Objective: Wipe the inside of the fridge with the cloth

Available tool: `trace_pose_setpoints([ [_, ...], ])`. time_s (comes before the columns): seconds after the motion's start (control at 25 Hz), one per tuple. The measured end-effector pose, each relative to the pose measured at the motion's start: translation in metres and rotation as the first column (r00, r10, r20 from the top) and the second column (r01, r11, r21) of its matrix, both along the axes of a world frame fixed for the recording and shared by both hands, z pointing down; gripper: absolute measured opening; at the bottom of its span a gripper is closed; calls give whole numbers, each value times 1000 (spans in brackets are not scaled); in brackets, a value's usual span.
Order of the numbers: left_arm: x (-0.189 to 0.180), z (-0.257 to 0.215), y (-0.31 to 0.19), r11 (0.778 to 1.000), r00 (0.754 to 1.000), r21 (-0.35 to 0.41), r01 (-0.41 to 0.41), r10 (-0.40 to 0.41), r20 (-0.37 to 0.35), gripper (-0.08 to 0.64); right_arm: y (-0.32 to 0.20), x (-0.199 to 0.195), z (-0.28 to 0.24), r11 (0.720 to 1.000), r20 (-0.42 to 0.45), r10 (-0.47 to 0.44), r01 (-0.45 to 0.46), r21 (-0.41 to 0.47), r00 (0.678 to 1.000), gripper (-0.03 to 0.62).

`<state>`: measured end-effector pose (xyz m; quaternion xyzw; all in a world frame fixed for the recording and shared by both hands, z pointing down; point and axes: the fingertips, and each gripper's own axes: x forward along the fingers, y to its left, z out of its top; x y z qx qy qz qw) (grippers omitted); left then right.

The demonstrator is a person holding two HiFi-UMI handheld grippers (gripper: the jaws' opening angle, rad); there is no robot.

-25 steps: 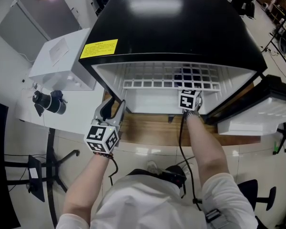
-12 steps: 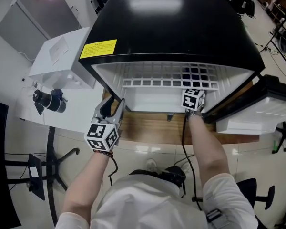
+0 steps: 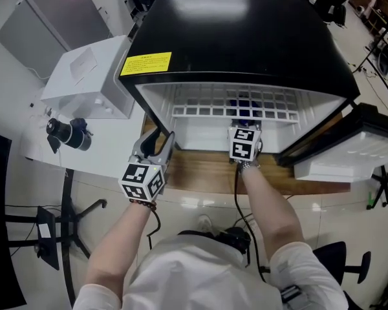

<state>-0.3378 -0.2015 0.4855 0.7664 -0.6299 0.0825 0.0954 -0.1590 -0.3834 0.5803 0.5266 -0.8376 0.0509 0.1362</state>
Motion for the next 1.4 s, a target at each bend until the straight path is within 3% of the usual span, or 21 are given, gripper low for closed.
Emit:
trace_pose_setpoints([
  [0.4, 2, -1, 0, 999, 999, 1, -41, 41, -5, 149, 48, -123, -10, 975, 49, -221, 221, -7, 974, 61],
  [0.64, 2, -1, 3, 998, 998, 5, -63, 63, 3, 149, 58, -158, 18, 957, 9, -279, 278, -80, 960, 61],
  [1.0, 2, -1, 4, 997, 997, 7, -73, 73, 12, 149, 45, -144, 51, 962, -86, -226, 208, -176, 970, 61],
  [1.4, 2, 0, 5, 998, 998, 3, -58, 58, 10, 149, 32, -104, 53, 973, -122, -162, 138, -184, 979, 61],
])
